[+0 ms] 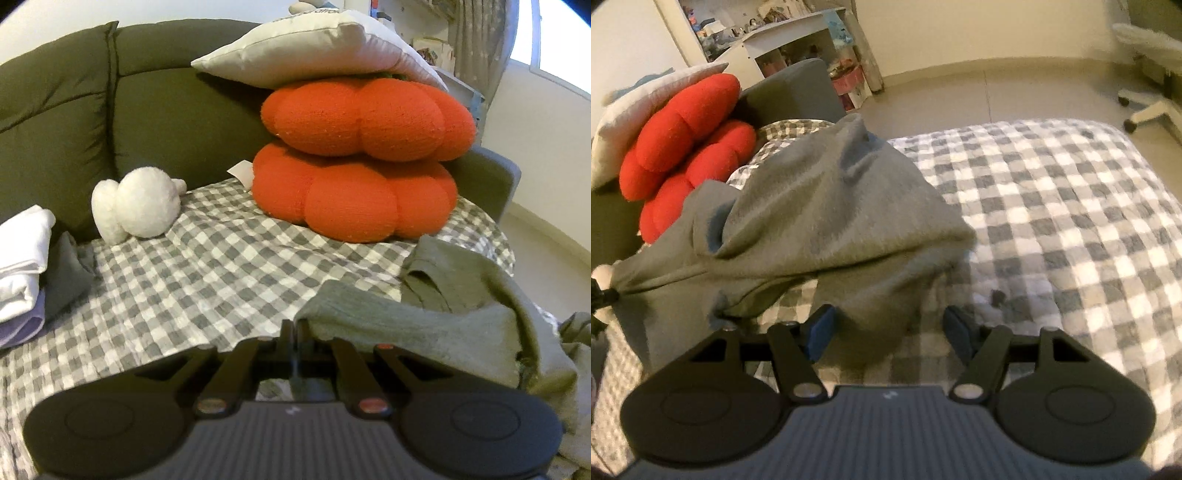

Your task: Fold clothes

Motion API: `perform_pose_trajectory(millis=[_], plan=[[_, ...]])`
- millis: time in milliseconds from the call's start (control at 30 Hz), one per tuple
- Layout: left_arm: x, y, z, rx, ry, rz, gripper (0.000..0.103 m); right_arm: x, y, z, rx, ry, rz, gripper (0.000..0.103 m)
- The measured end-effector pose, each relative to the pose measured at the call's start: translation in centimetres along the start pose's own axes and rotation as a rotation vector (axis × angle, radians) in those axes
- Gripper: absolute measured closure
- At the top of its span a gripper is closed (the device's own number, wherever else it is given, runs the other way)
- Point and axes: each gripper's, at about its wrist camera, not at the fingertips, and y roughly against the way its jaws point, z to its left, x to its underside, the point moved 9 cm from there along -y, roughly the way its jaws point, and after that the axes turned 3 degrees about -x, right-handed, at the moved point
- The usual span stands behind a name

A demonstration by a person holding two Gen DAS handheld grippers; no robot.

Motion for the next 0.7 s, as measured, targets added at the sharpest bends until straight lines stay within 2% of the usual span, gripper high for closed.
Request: perform_pose_trajectory(millis=[33, 67, 133, 167, 267, 433, 600, 700], plan=[[0.0, -0.1, 0.0, -0.001, -0.005, 0.001, 0.102, -0.1, -0.3, 0.4, 0.012, 0.019, -0.004, 0.041], [0.1, -0.1, -0.1, -0.002, -0.009, 0.001, 0.102, -0.2, -0.5, 0.6, 0.019, 0.034, -0.004, 0.058], [0.1, -0.3, -0.2, -0.002, -0.018, 0.001, 0.102, -0.1, -0.8, 0.9, 0.021, 0.043, 0.006, 0.077], [0.1, -0.3, -0.2, -0.001, -0.019, 0.002, 0.102, -0.1, -0.7, 0.9, 0.016, 0.041, 0.009, 0.092], [0.1, -0.2, -0.2, 0.007, -0.013, 0.013, 0.102, -0.3, 0.0, 0.7, -0.005, 0.02, -0.004, 0.095], [0.3, 0.4, -0.5, 0.032, 0.005, 0.031, 0.102, -0.9, 2.6, 0.6, -0.002, 0.015, -0.051, 0.096], [0.6, 1.4, -0.5, 0.053, 0.011, 0.041, 0.102, -0.3, 5.9, 0.9, -0.01, -0.035, -0.059, 0.096], [0.8, 2.0, -0.1, 0.067, 0.027, 0.056, 0.102, 0.0, 8.2, 1.2, 0.015, 0.004, -0.057, 0.096]])
